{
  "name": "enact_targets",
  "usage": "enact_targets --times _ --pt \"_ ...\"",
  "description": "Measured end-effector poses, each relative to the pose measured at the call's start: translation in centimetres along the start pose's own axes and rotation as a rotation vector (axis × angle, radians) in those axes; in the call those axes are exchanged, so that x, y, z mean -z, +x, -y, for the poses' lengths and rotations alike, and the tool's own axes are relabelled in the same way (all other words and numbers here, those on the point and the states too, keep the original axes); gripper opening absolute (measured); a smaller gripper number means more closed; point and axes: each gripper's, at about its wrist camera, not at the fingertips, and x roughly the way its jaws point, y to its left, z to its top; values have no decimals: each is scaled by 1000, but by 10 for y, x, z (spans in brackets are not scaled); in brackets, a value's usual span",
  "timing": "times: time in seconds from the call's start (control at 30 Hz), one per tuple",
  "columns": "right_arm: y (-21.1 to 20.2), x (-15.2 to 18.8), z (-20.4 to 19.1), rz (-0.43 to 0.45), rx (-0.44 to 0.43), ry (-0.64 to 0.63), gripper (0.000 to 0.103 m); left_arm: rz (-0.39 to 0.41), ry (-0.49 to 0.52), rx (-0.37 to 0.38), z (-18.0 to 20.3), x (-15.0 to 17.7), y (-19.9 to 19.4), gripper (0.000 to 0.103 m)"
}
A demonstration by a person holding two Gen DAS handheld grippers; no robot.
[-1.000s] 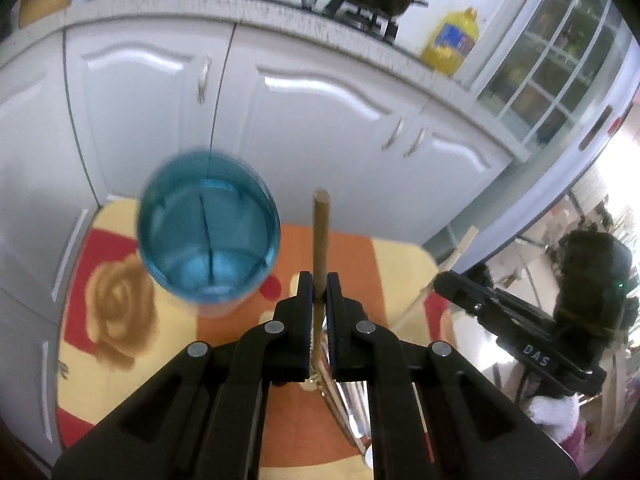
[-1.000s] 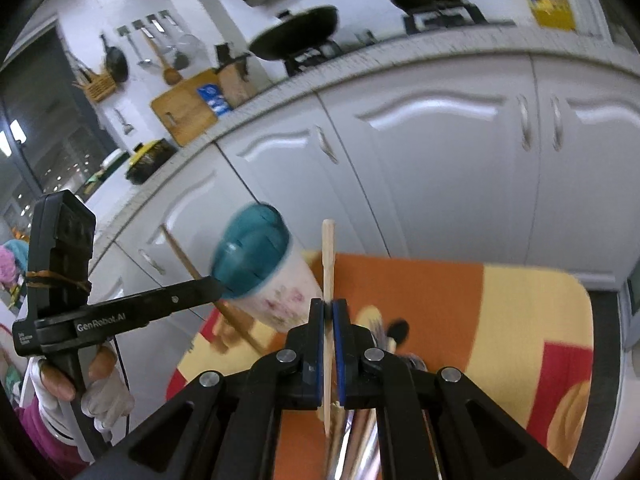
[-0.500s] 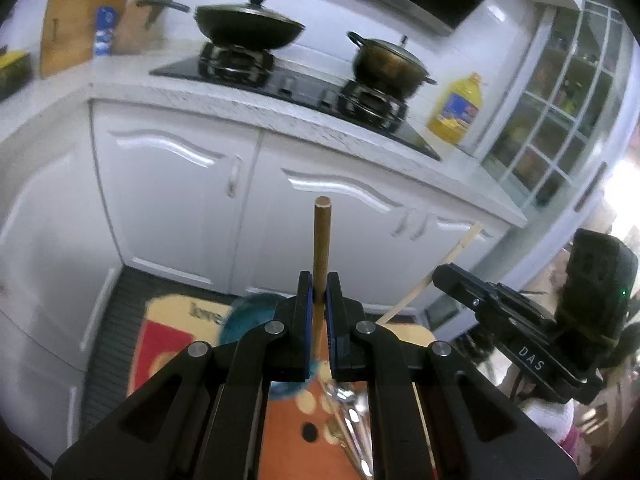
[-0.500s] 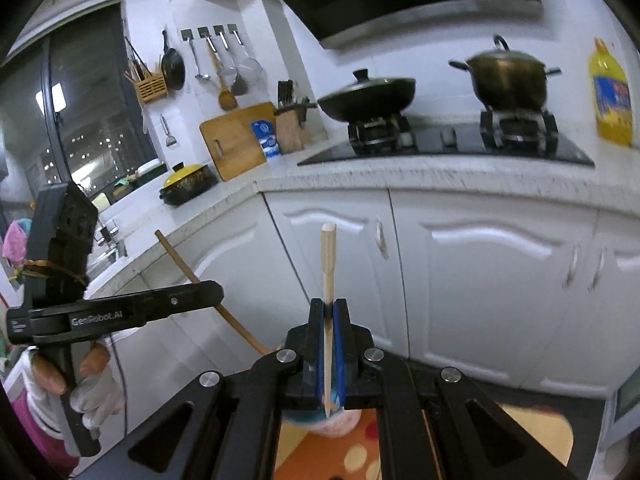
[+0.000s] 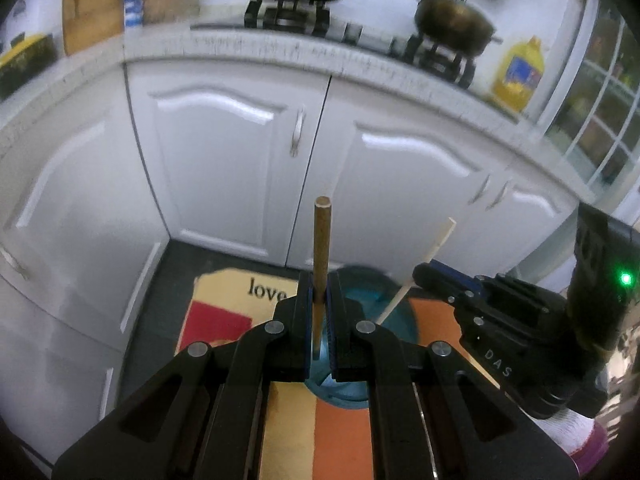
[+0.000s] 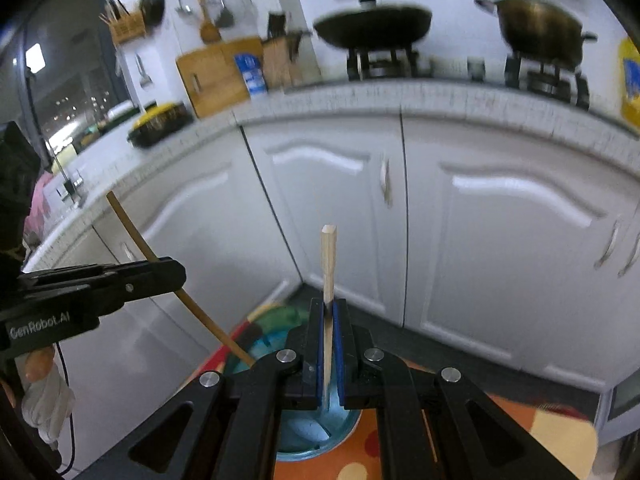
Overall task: Organize utensils
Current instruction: 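Lift both chopsticks over the teal-lidded holder and open both tools to drop them in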
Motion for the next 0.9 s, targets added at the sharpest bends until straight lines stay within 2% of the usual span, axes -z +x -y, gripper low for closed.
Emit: enact_targets --times 0.1,0.27,0.3,0.37,0.4,0.53,0.9 --pt "19 10 7 -46 -7 14 4 -38 -15 -13 -2 8 19 5" --pt "27 19 20 -62 -24 56 6 -44 -57 -46 -7 12 26 8" --pt "25 20 22 -59 -23 62 8 -45 -67 -43 -8 12 26 13" --pt "21 21 22 -52 -22 73 23 -42 -87 -39 -10 14 25 26" --pt "17 22 23 -44 -26 85 26 -34 -94 -39 -10 15 23 34" --pt "5 26 20 -30 -29 92 28 2 -116 -42 -10 19 14 50" --pt "-31 46 8 0 6 110 38 117 -56 -108 7 40 -29 54"
